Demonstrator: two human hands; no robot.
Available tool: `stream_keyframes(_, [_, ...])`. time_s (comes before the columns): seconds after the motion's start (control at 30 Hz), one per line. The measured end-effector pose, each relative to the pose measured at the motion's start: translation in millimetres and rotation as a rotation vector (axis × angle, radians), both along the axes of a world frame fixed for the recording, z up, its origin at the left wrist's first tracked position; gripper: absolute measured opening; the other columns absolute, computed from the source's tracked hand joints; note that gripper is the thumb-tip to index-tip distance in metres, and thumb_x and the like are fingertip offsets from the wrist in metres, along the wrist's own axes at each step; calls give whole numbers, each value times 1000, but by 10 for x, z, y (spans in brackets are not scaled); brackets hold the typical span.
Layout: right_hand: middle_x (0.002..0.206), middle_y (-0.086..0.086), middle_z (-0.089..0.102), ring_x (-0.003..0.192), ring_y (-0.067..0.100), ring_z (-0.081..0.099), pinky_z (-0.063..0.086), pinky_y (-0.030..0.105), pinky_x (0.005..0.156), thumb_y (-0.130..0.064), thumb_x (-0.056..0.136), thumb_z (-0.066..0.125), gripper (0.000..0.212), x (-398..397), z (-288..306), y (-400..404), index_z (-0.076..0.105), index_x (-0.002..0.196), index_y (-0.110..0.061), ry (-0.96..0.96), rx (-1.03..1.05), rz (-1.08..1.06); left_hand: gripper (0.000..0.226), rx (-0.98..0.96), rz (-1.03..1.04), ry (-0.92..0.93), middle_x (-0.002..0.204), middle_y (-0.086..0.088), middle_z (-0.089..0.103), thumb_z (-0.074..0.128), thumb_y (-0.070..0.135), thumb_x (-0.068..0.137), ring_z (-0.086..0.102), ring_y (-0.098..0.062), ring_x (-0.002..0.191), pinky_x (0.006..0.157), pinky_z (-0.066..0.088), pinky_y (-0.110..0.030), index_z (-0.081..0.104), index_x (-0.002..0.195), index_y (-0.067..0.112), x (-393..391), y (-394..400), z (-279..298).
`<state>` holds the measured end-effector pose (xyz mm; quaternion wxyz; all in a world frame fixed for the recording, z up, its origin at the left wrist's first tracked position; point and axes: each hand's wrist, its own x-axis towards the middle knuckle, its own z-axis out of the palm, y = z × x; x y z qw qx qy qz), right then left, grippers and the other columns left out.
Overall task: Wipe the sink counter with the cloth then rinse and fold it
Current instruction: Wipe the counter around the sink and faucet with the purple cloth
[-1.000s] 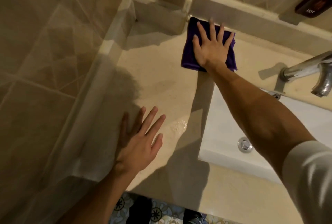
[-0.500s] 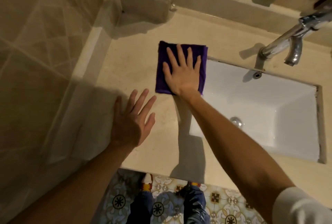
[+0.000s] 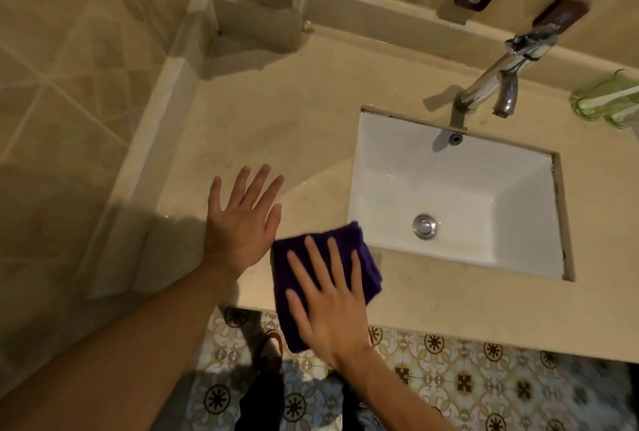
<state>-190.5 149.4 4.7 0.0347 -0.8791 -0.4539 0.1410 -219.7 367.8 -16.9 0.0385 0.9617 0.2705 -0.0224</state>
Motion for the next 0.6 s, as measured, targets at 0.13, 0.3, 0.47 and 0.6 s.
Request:
stream_keyframes(0.13, [170,-7,8,157,26,4,18,61,120,-56,105,28,59,-244,-12,-241,12,160,-41,3,-36,-46,58,-23,1,12,170,10,7,12,50,104,10,-17,157,123,8,-58,8,160,37,14,-9,12])
stream_keyframes(0.3, [169,-10,13,157,22,6,17,59,121,-54,105,28,56,-171,-19,-22,17,159,-44,8,-6,-127,61,-35,7,94,169,11,-14,-3,52,100,-5,-17,157,123,1,-57,-11,158,38,25,3,9])
stream_keyframes(0.47, [169,-10,9,157,20,0,16,56,123,-54,107,22,54,364,-76,442,10,159,-45,5,25,-131,61,-71,-14,92,170,8,-10,0,51,100,-2,-20,158,122,-2,-59,-7,159,38,48,46,-36])
stream_keyframes(0.6, [170,-9,11,157,19,-2,8,57,124,-50,108,21,53,936,-152,899,13,160,-42,-3,81,-157,58,-68,-28,55,170,4,13,19,46,103,15,-24,156,121,13,-64,18,160,32,40,41,-19])
